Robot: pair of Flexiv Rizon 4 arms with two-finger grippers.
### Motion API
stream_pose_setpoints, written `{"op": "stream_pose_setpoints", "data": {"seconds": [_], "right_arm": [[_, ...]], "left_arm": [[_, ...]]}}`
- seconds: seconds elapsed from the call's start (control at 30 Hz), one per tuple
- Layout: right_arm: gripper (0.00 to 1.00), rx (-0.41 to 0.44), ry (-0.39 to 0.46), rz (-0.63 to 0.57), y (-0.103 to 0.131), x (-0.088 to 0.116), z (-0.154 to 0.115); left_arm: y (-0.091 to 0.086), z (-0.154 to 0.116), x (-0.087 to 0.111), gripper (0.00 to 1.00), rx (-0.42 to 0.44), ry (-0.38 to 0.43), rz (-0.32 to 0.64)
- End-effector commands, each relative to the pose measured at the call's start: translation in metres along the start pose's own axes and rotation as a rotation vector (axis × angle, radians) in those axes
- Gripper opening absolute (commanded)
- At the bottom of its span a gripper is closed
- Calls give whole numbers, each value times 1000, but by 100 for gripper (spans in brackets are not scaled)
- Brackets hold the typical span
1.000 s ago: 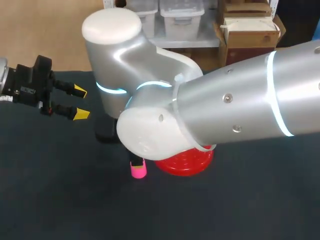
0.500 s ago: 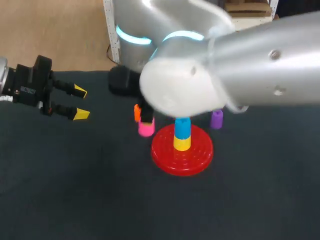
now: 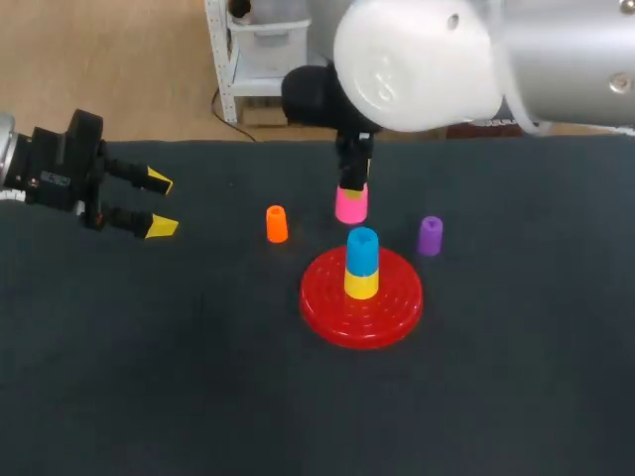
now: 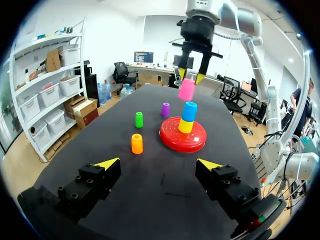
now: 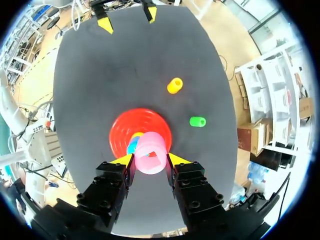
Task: Pick up and stack the cylinders on the red base in this order: pink,purple,orange,green
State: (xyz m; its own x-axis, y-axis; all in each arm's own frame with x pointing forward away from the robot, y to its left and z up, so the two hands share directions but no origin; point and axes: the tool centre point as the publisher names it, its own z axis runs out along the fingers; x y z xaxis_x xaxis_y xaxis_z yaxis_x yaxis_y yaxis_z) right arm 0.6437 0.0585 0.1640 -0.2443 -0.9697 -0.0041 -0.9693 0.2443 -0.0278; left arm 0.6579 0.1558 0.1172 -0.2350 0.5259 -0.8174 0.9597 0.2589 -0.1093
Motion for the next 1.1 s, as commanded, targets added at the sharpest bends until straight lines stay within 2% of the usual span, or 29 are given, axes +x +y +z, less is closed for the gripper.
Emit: {"op": "stream_pose_setpoints", "data": {"seconds": [0.03, 0.33, 0.5, 0.7, 1.1], "right_arm": [[0, -10, 14, 5, -7, -2, 12], [0, -24, 41, 3, -7, 6, 23], [0, -39, 33, 8, -1, 12, 20], [0, -46, 31, -9, 12, 17, 15], [0, -60, 57, -44, 35, 16, 30]], "left_arm": [[0, 0, 1, 100, -2, -3, 2], [0, 0, 1, 100, -2, -3, 2], [0, 0, 1, 100, -2, -3, 2], [0, 0, 1, 100, -2, -3, 2], [0, 0, 1, 100, -2, -3, 2]]}}
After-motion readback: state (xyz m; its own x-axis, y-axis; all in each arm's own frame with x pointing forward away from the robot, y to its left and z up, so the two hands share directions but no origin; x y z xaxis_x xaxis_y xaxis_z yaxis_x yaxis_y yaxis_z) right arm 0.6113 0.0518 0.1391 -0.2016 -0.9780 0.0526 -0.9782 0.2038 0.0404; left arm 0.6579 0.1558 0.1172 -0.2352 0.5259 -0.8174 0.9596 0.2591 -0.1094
